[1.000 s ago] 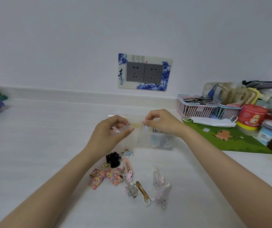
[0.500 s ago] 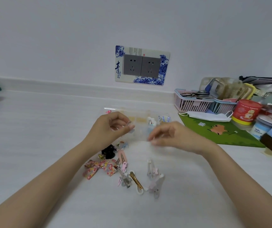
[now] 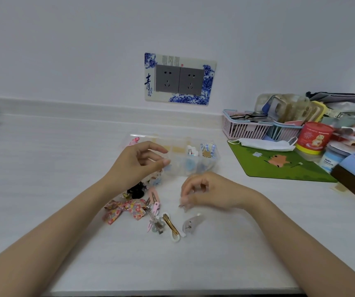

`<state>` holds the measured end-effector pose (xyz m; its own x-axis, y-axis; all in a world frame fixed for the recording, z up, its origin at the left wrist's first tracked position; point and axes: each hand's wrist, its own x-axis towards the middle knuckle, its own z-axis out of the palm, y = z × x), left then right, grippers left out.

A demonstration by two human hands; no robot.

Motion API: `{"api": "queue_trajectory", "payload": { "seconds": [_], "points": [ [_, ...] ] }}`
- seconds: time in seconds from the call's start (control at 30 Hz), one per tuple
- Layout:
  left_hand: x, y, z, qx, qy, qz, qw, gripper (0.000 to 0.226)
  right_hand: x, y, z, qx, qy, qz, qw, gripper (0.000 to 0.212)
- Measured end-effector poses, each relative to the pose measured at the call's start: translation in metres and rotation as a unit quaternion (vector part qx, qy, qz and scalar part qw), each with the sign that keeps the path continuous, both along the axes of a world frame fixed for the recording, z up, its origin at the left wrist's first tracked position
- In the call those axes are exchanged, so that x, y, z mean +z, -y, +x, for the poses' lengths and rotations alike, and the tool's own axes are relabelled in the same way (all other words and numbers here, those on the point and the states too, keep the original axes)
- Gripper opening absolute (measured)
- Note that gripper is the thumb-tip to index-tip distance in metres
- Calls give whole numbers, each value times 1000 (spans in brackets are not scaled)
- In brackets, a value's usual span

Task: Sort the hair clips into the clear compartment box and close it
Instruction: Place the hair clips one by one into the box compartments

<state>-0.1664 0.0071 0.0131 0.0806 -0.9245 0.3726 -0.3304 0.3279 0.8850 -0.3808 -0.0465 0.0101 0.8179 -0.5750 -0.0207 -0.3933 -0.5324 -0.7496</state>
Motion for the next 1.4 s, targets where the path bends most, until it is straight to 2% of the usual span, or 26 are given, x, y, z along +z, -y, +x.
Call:
{"api": "queue_trajectory", "payload": {
  "seconds": [0.23,0.37,0.47,0.6,0.7,0.77,0.83,0.93,1.07,1.23,1.4],
  "points": [
    [2,1,1,9,12,-27,1000,30,9,3,-6,-17,2,5,1000,16],
    [1,1,2,15,17,-20,1000,22,11,5,-18,21,-66,4,998,31],
    [1,2,2,13,16,-12,1000,18,7,6,-19,1,-72,-7,997,30],
    [0,1,2,10,13,-15,1000,32,5,6,-16,-21,-46,-18,999,20],
    [2,3,1,8,10,-22,1000,32,1,6,-13,-23,-28,-22,999,17],
    [8,5,1,12,-14,-33,999,26,2,8,-11,-44,31,-12,998,16],
    [17,12,1,21,-29,-46,998,18,9,13,-7,-78,140,37,986,18],
    [33,32,0,34,9,-57,998,14,23,20,-3,-141,255,80,953,18],
    [41,64,-5,29,85,-32,995,18,31,22,1,-170,259,48,950,14],
    [23,87,-8,26,169,11,985,22,27,29,-5,-179,304,109,929,23],
    [16,84,-3,53,255,0,966,19,23,32,-7,-200,243,66,947,21]
  ]
}}
